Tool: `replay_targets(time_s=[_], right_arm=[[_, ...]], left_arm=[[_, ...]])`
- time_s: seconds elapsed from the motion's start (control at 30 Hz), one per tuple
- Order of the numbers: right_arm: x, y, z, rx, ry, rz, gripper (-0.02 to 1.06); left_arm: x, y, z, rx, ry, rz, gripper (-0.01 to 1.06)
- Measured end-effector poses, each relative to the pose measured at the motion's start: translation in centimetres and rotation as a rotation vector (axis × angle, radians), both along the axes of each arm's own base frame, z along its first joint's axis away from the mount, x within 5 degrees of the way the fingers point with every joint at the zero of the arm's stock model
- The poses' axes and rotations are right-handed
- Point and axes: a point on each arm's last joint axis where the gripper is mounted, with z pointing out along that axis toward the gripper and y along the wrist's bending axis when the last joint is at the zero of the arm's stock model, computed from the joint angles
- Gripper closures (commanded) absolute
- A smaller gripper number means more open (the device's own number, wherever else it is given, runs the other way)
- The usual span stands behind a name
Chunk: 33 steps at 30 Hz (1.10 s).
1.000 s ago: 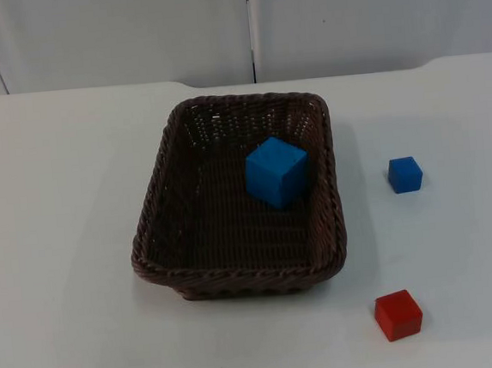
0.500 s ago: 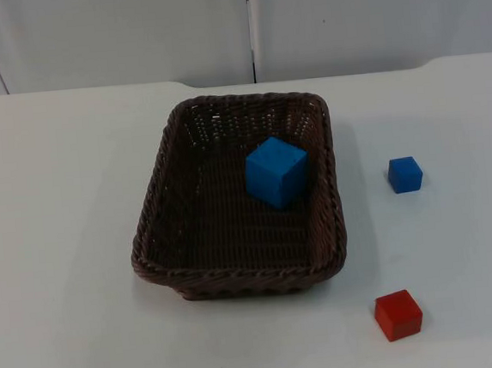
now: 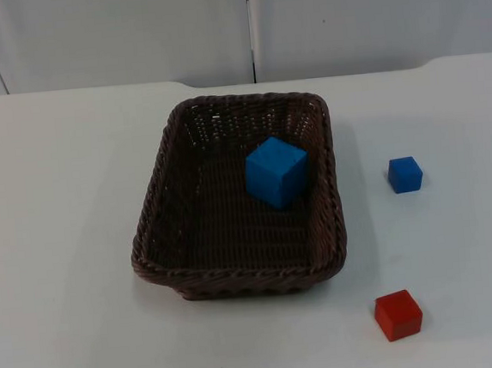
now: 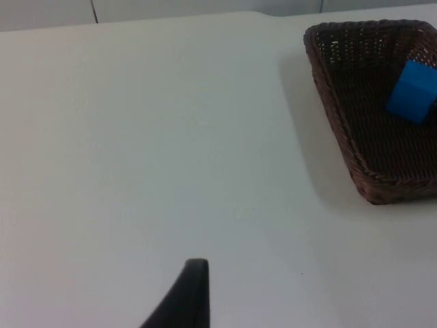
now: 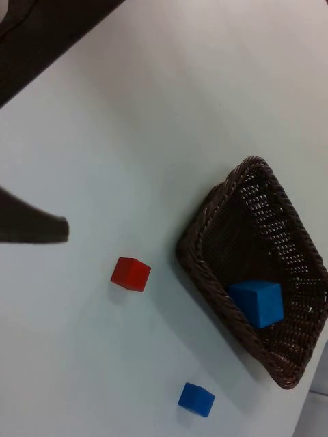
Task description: Pick up the basket with the left hand and place the largest block into the basket with the right hand.
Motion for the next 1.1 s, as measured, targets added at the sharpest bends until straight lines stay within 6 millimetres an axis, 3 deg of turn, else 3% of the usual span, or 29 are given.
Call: replay_targets(time_s=[0.13, 1.1], right_arm=[[0.0, 0.0, 0.0, 0.0, 0.0, 0.0, -0.01], [0.0, 0.0, 0.0, 0.0, 0.0, 0.0, -0.01]], left_arm=[[0.0, 0.0, 0.0, 0.0, 0.0, 0.0, 0.0], [0.0, 0.0, 0.0, 0.009, -0.002, -0.005, 0.0]])
